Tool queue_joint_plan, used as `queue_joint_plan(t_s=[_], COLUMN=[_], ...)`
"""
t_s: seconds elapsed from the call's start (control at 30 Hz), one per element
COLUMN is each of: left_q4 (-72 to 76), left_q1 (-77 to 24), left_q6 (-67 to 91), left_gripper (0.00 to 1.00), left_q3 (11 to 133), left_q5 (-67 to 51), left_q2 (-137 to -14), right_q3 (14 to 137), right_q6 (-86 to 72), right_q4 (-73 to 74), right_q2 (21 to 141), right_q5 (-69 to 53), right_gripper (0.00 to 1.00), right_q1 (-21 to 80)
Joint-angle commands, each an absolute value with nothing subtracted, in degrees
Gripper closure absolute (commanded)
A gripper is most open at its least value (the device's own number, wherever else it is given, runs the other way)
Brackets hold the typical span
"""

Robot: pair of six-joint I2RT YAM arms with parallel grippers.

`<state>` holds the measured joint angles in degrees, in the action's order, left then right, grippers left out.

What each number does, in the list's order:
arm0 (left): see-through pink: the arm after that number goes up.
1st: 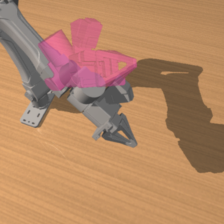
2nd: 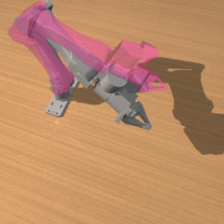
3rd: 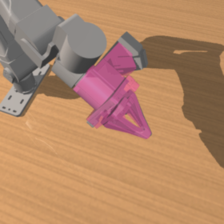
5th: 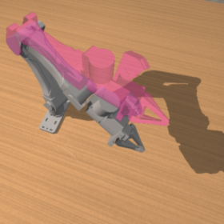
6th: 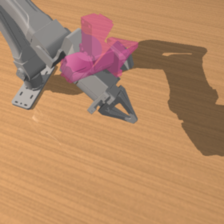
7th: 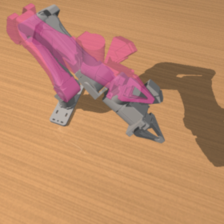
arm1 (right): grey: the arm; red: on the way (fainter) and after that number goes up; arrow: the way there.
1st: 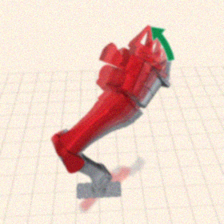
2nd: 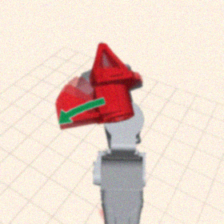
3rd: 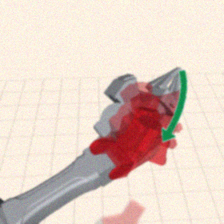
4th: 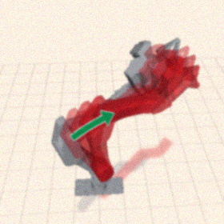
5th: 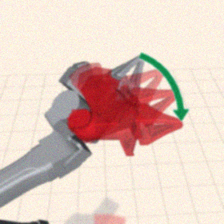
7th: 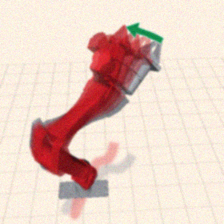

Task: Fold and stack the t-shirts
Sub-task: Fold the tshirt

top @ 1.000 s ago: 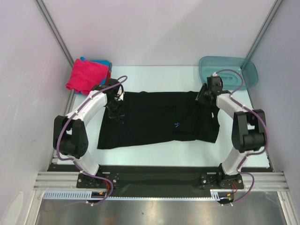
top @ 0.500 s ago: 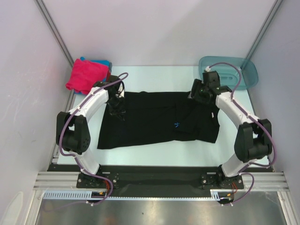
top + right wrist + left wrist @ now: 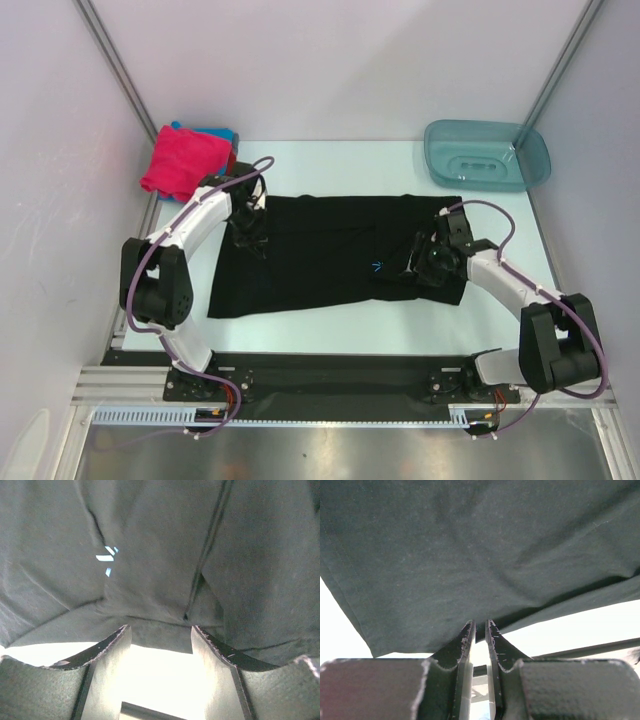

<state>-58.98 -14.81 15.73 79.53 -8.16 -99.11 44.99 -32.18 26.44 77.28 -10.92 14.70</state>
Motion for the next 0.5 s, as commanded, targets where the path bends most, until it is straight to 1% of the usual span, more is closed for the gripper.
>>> queue_joint_plan(t_s=[0.0,0.13,0.23,0.47], left_q4=[-58.1,-57.9,-58.0,-58.0], left_q1=[-14.4,-14.4,-14.4,-14.4], left_q6=[14.0,14.0,14.0,13.9], left_gripper=[0.82,0.82,0.82,0.82], left_q3=[79.1,78.6,78.6,79.0], left_q5=[-8.9,-9.0,-9.0,-8.8], left_q2=[-97.1,-96.8,-96.8,-97.1], right_q3=[41.5,37.5,37.3,37.9], right_q6=[-33.9,-34.4,-33.8,-32.3], right_q4=[20.7,15.7,14.1,10.7], right_q2=[74.9,75.1,75.8,78.8], right_q5=[-15.2,-16.5,-16.2,-15.9], right_gripper=[0.43,0.44,0.45,0.51], right_q1=[14.2,14.0,13.9,13.5])
